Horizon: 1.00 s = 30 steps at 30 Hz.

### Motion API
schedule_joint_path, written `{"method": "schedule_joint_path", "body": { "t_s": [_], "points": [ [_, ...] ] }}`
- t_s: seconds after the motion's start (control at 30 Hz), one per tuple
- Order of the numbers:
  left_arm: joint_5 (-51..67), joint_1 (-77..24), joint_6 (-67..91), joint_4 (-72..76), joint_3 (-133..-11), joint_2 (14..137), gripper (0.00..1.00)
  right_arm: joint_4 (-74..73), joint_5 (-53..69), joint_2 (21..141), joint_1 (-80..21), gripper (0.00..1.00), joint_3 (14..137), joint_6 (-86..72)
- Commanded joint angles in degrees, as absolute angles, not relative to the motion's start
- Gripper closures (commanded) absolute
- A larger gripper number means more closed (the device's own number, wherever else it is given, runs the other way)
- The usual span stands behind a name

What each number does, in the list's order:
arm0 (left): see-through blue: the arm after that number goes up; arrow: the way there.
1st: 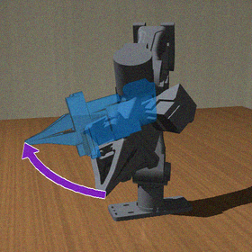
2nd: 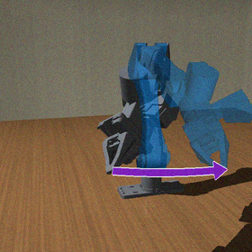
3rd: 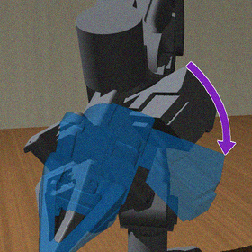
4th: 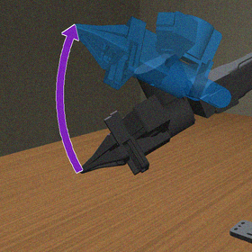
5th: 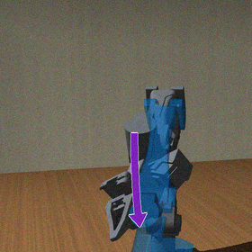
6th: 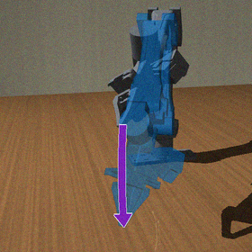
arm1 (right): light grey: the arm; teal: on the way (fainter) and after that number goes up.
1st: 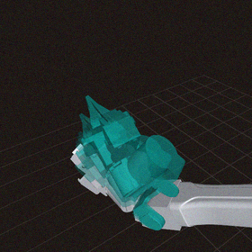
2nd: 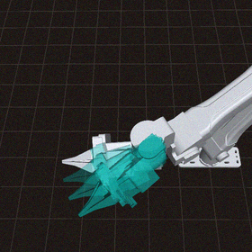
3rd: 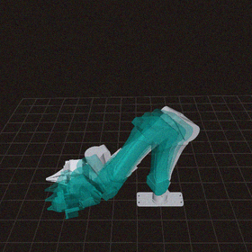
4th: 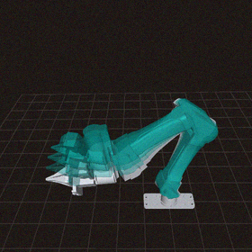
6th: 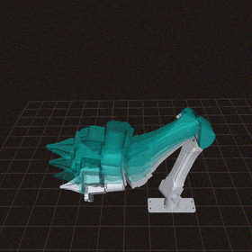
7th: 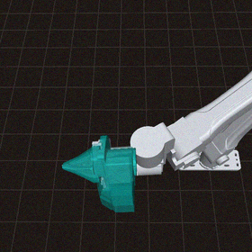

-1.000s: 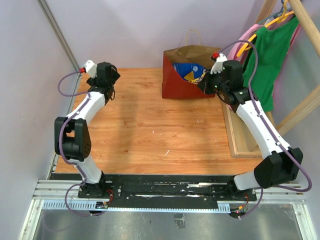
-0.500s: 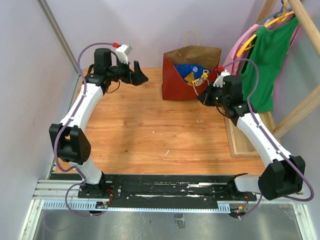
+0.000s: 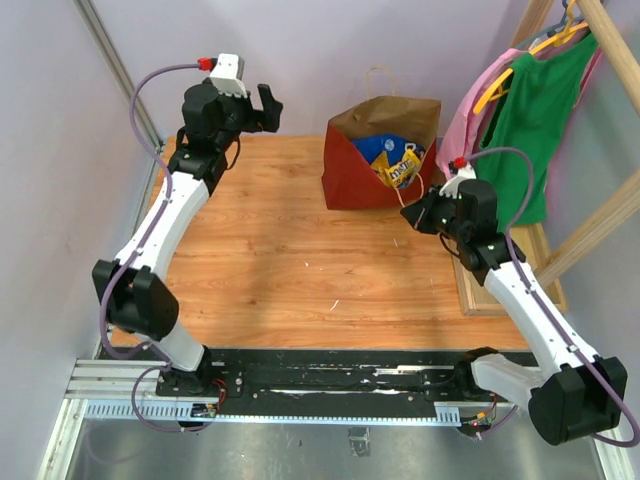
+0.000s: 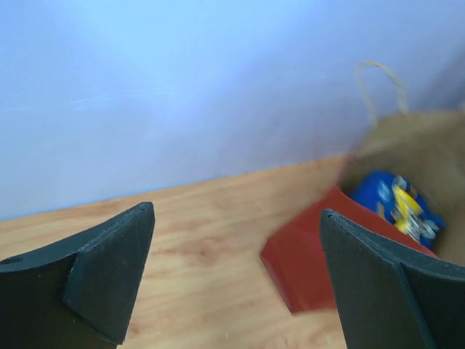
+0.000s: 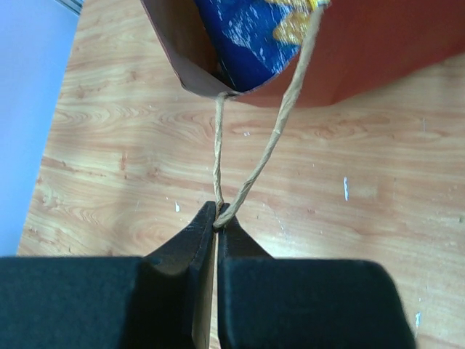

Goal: Take the snacks out of the paper bag
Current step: Adjust the paper bag at the center of the board.

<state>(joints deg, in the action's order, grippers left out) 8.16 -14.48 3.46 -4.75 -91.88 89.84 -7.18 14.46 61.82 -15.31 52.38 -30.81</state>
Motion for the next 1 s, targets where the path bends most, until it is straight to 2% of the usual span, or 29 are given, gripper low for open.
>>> {"method": "schedule_joint_path", "body": {
  "t_s": [0.0,0.23,0.3,0.33,0.43,0.57,0.67,0.73,0.83,0.97],
  "points": [
    [-7.03,-11.92,12.57,8.95,-90.91,96.88,0.0,-6.7,14.86,60.12,-15.19,0.99,48.5,-32.85],
    [-16.22,-11.57,18.04,6.55,-92.15,105.64,0.0,-6.99,15.12,56.83,-15.46,0.99,43.96,-32.49],
    [-17.1,-10.51,20.69,-2.01,-95.87,109.5,0.0,-6.94,15.43,56.25,-15.51,0.99,43.24,-32.27],
    [-16.94,-10.76,20.87,-5.54,-97.97,110.86,0.01,-7.12,15.73,56.13,-15.47,0.99,43.04,-32.18],
    [-18.73,-12.46,16.68,-3.61,-97.08,110.81,0.0,-6.8,17.09,55.2,-15.62,0.99,40.88,-32.89],
    [-5.47,-11.86,19.66,0.19,-94.25,106.76,0.0,-5.82,17.72,54.84,-16.03,0.99,33.83,-34.51],
    [8.22,-12.43,22.29,15.08,-81.04,95.34,0.0,-5.06,19.57,54.52,-16.07,0.99,28.66,-35.41],
    [15.94,-12.65,24.45,19.45,-76.42,89.55,0.0,-6.22,20.67,53.12,-16.11,0.99,26.07,-36.23],
    [30.17,-13.59,21.31,13.82,-77.67,84.25,0.0,-9.5,20.92,48.82,-16.33,0.99,23.25,-36.94],
    [38.19,-16.93,9.69,0.86,-78.7,79.06,0.0,-14.14,18.93,43.02,-16.54,0.99,20.49,-36.85]
  ]
}}
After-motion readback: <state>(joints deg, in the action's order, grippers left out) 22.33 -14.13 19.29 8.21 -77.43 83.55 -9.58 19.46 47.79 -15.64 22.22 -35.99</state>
